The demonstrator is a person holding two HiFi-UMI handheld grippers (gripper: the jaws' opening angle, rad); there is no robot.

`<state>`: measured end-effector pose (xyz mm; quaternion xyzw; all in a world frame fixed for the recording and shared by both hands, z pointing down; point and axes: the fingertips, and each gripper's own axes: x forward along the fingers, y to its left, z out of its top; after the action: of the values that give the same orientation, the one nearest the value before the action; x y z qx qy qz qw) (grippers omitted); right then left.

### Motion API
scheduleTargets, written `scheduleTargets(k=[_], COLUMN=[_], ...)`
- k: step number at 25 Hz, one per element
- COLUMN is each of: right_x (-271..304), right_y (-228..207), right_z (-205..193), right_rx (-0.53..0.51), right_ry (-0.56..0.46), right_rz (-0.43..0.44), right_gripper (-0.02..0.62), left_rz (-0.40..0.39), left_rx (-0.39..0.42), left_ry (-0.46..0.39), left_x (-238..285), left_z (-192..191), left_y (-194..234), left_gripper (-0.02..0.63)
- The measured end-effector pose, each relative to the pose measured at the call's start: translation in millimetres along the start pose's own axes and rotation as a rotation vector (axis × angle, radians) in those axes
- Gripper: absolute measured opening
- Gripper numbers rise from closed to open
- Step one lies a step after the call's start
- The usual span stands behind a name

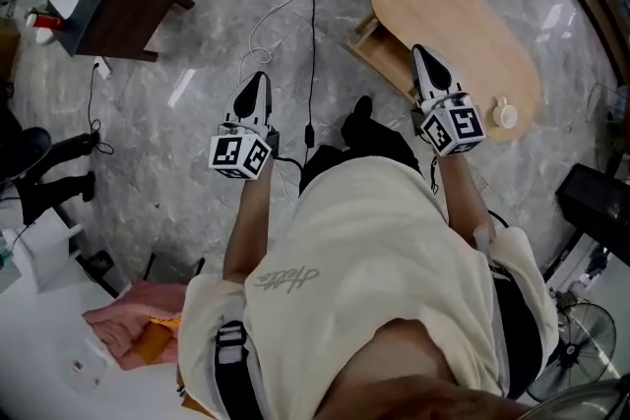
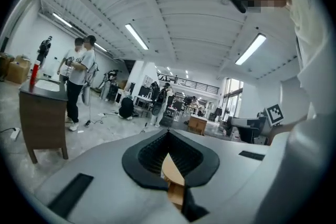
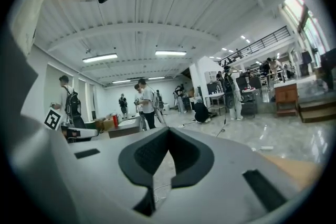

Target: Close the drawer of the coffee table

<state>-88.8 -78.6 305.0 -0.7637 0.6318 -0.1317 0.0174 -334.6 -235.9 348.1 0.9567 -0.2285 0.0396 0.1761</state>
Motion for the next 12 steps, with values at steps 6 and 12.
scheduleTargets(k=[6,12], right_x=[4.5,-9.6], right_y=[-77.2,-180.7], right_z=[16.6,30.7], right_rx=[0.042,0.016], right_ry=[-0.056,-0.074], right_rz=[-0.071,-0.178], right_gripper=[-0.006,-0.006], left_rz=[-0.089,-0.151], left_rx=[0.044,0.032], left_ry=[0.032,0.059], left_x=[87.1,186.5], left_z=[23.1,30.4], left_y=[-45.9,-98.6], left_gripper=[0.005,0.005])
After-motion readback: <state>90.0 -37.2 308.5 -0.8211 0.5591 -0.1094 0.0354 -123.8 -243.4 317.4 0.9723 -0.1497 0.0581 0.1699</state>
